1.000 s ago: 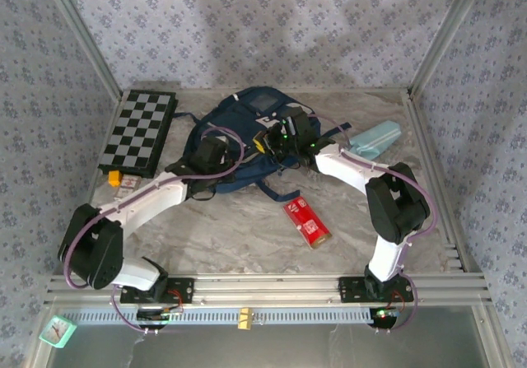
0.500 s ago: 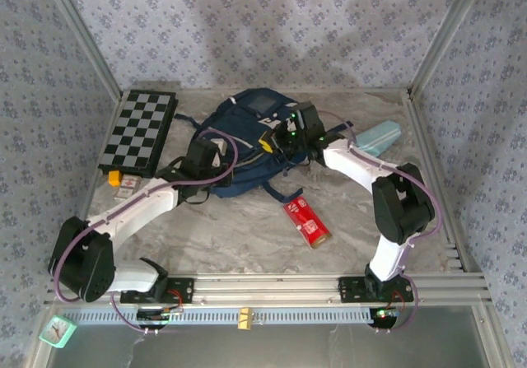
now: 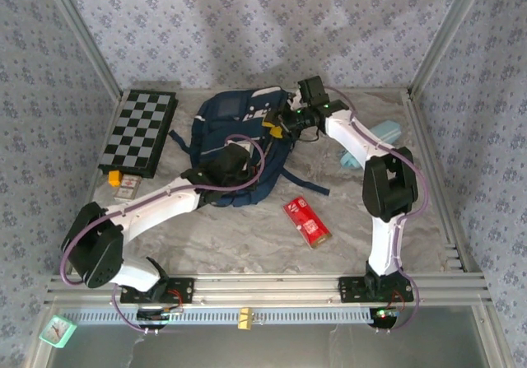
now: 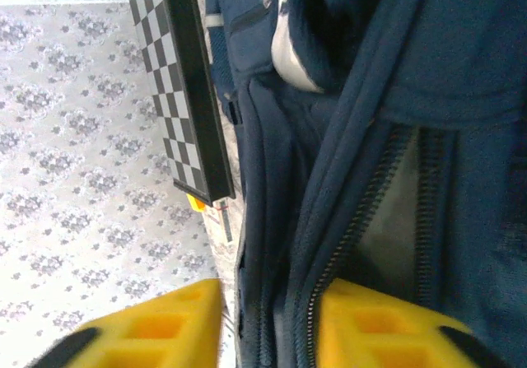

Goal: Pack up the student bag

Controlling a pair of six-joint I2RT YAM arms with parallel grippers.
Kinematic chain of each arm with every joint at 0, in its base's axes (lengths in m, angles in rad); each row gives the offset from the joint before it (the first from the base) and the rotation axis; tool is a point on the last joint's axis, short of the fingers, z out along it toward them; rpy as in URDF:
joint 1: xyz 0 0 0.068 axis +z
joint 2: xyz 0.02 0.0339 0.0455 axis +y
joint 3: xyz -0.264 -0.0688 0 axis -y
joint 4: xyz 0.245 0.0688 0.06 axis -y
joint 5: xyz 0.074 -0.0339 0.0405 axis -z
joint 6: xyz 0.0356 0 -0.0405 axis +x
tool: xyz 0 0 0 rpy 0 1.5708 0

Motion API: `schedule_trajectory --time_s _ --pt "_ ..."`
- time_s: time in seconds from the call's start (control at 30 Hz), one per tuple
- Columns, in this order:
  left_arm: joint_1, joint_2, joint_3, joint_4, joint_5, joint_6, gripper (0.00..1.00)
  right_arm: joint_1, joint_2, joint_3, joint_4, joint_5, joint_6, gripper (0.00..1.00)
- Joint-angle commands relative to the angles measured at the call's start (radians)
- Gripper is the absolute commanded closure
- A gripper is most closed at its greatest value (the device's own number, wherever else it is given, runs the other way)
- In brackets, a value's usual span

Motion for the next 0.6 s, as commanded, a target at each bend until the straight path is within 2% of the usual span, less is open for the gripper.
schedule_trajectory --time_s 0.0,0.1,0.2,0.33,0.47,0.57 --pt "-0.003 -0.015 0.044 -0.066 -0.018 -0.002 1.00 -0.033 -0.063 -0.012 -0.008 -0.012 -0.072 0.54" --pt "0.007 -0.011 0.038 -0.056 0.005 0.002 1.00 -0.011 -0.131 -0.140 0.025 -0.031 -0.032 0.47" --pt "0.008 0.001 0.037 -0.044 0.010 -0.001 1.00 0.032 -0.203 -0.299 0.145 -0.015 0.067 0.46" --pt "0.009 0.011 0.041 -0.031 0.026 0.003 1.00 0.097 -0.243 -0.414 0.279 0.038 0.183 0.45" --pt "0.008 0.012 0.043 -0.028 0.036 0.012 1.00 0.126 -0.217 -0.458 0.382 0.090 0.264 0.48" --pt "0.009 0.010 0.043 -0.027 0.039 0.015 1.00 0.133 -0.190 -0.436 0.443 0.098 0.287 0.58"
